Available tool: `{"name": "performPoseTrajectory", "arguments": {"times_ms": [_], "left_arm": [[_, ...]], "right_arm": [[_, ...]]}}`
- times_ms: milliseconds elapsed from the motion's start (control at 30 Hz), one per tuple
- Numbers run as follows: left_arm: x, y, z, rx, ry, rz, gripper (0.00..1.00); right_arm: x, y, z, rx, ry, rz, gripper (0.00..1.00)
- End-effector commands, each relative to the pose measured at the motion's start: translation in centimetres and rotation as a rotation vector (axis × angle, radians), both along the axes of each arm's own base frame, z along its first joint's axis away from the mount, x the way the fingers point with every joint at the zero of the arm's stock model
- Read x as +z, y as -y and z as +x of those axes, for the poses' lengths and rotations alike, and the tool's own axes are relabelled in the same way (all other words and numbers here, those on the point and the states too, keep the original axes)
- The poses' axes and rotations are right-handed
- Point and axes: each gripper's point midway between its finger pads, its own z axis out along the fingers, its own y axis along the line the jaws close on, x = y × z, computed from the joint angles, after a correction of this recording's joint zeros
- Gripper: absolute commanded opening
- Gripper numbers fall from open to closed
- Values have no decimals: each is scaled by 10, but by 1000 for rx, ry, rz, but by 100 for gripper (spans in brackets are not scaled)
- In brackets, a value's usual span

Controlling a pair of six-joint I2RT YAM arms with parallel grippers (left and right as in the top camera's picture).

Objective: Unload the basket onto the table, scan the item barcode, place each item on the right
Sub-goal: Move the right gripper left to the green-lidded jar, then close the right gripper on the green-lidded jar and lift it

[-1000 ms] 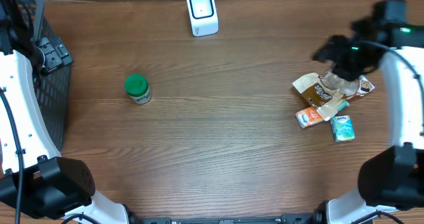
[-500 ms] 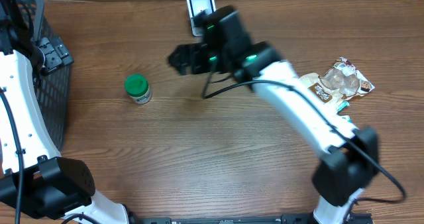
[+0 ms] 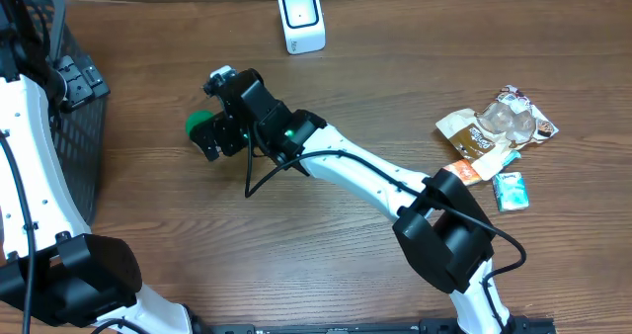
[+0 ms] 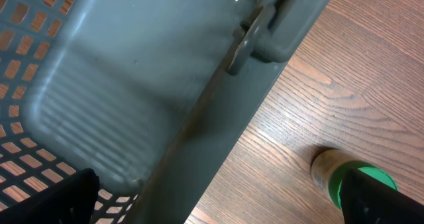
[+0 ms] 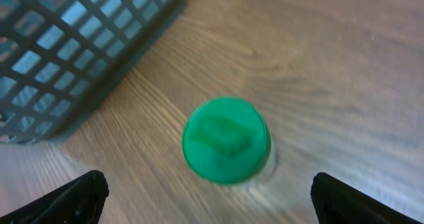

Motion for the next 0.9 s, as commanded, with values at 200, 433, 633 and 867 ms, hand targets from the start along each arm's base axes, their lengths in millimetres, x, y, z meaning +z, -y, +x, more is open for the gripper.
{"name": "performPoseTrajectory", "arguments": {"times_ms": [200,433,633,867], "left_arm": [[-4,4,3,-24,-15,1,100],[-4,4,3,-24,-14,2,100],[-4,7,4,-30,-14,1,100],[-4,7,4,-30,-14,1,100]], "right_arm": [[-35,-14,-1,98,143,-127,100],[-55,-28,-7,188,155,-113,100],[-63,-39,-10,200,174,-95,100],[-82,-47,-2,189,202,-74,100]]}}
